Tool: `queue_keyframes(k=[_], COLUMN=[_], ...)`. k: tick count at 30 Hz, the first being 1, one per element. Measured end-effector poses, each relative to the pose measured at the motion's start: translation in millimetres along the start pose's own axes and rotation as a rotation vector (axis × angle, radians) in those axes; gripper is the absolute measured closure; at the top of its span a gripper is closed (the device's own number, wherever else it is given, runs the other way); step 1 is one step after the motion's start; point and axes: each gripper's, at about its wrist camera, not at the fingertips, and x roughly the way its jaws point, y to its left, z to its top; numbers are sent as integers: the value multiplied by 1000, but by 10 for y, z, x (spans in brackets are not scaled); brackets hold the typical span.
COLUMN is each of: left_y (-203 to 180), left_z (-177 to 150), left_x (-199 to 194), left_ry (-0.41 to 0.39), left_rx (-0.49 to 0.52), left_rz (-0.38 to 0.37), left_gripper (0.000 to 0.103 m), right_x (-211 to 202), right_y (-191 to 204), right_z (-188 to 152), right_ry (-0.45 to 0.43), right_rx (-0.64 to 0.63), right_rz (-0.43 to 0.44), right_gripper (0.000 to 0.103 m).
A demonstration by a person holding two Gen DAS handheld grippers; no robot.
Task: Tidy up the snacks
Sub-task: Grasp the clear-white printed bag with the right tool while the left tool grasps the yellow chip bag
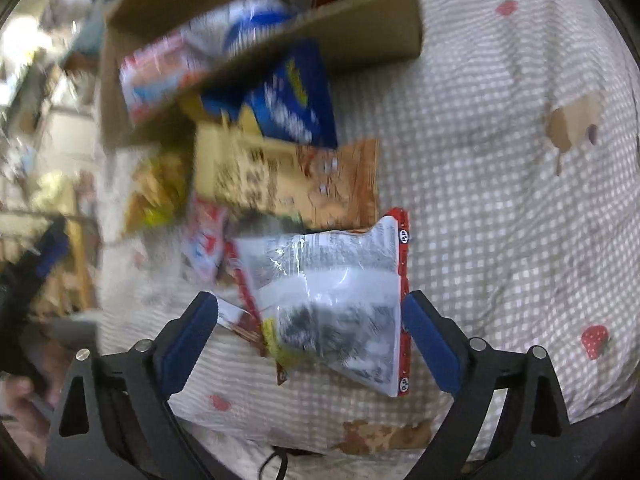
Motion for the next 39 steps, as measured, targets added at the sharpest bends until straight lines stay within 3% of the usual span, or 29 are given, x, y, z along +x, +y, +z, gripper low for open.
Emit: queue_keyframes(k=[4,8,10,12,15,18,23,27,32,36,39], left_y=[0,71,117,158,182,183,140,11,-196,-365,-423], left_z=[20,38,46,52,57,58,83,152,272,269,240], left_x=[3,35,71,106,139,171,268,401,687,1042,1173], left_ry=[-2,13,27,42,50,59,82,117,181,293,309], left_rx=[4,-23,-47,-71,-84,-83,-88,-61,-29,-16,5], left_rz=[7,13,12,9,11,16,16,-7,-27,-82,-41], left_gripper=[14,14,14,14,14,14,14,14,14,14,14], right_x=[153,211,218,196,45,-158,-563,-713,-712,-752,-733], right_y=[80,98,120,111,52,-7,-64,-33,-78,-137,-132], right_z=[23,9,-24,-110,-214,-293,-258,-167,-112,-139,-151], right_ry=[28,48,48,39,13,-38,-197,-272,-272,-261,-258], right_rx=[-47,-69,-87,-100,-104,-92,-61,-60,-15,-10,-21], right_rz=[-77,-95,-86,-76,-48,-6,72,80,105,135,123], right_gripper=[4,5,17,38,49,52,56,58,58,58,58])
